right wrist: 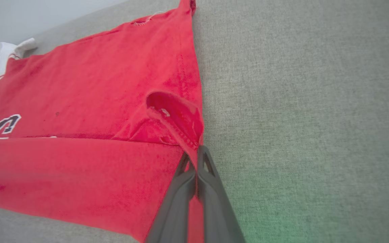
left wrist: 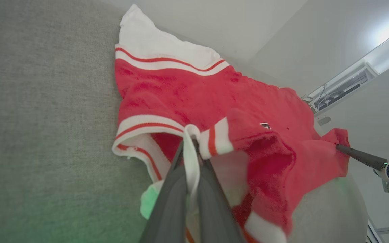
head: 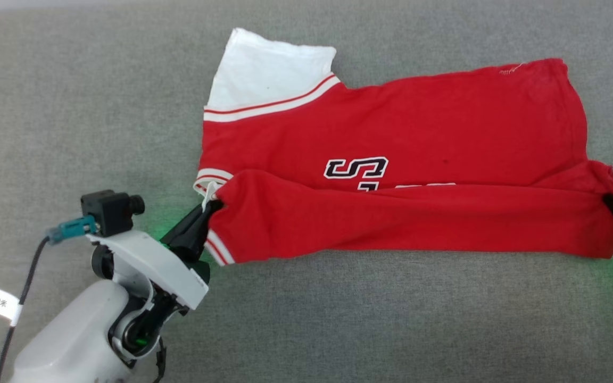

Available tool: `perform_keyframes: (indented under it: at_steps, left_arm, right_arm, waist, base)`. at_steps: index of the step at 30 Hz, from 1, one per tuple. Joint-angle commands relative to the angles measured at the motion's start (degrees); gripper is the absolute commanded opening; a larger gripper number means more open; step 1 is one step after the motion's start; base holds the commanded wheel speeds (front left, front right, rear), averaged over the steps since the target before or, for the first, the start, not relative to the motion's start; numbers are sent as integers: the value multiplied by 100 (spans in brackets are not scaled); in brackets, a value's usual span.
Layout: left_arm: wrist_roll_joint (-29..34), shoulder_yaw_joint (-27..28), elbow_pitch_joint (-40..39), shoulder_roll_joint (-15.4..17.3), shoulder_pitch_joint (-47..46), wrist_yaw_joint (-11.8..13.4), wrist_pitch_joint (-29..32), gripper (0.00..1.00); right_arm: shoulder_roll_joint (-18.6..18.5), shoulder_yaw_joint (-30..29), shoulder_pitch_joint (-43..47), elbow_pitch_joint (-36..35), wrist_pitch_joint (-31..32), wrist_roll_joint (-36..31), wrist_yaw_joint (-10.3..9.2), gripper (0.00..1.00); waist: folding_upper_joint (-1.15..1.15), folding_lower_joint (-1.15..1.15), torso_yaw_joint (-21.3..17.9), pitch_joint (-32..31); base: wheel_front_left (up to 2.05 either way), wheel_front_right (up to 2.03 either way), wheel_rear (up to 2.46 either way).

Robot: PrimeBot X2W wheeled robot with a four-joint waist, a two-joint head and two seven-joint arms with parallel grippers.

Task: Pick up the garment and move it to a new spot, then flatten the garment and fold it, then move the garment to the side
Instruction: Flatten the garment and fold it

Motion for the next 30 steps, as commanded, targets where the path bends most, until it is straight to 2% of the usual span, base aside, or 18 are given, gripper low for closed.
perform_keyframes:
  at_steps: [1,6,7,8,9,10,11,12,16,23,26,30]
  left_arm:
    - [16,-42,109,-18,-113,-11,-59,0]
    - [-16,-293,616,-92,-319,-11,-140,0]
    - [31,-364,735,-83,-372,-11,-144,3]
    - [74,-429,831,-80,-414,-10,-150,33]
    - [100,-487,919,-78,-444,-10,-165,84]
    - [115,-532,996,-64,-483,-9,-189,100]
    - [128,-567,1047,-49,-524,-2,-209,100]
    - [118,-584,1064,-40,-560,-2,-246,100]
    - [178,-598,1090,106,-707,-3,-344,100]
    - [436,-561,999,697,-947,74,-272,100]
    - [377,-626,730,909,-997,269,220,100]
    - [19,-834,46,1188,-941,607,1491,100]
  right_arm:
    - [28,47,-119,62,-82,-52,-11,0]
    - [89,311,-393,368,-341,-88,-11,0]
    - [107,372,-450,431,-392,-98,-11,0]
    - [117,416,-489,492,-438,-100,-10,0]
    - [110,474,-526,552,-479,-104,-11,15]
    - [106,528,-550,603,-535,-107,-10,33]
    - [106,564,-564,661,-591,-118,-10,55]
    - [98,600,-571,710,-657,-125,-11,100]
    - [55,614,-541,845,-879,-128,-11,100]
    - [0,477,-312,925,-1259,-54,-10,100]
    - [9,398,-198,872,-1345,-42,-10,100]
    - [62,349,-74,787,-1336,-66,-10,100]
  waist:
    - [0,0,-21,125]
    - [0,0,-39,207]
    - [0,0,-41,209]
    - [0,0,-42,204]
    - [0,0,-40,194]
    - [0,0,-36,173]
    - [0,0,-31,145]
    - [0,0,-27,114]
    - [0,0,-11,-28]
    - [0,0,26,-498]
    - [0,0,34,-686]
    - [0,0,27,-861]
  base:
    - [0,0,0]
    - [0,0,0]
    - [0,0,0]
    - [0,0,0]
    - [0,0,0]
    - [0,0,0]
    - [0,0,0]
    - [0,0,0]
    - [0,0,0]
    - [0,0,0]
    - [0,0,0]
    - [0,0,0]
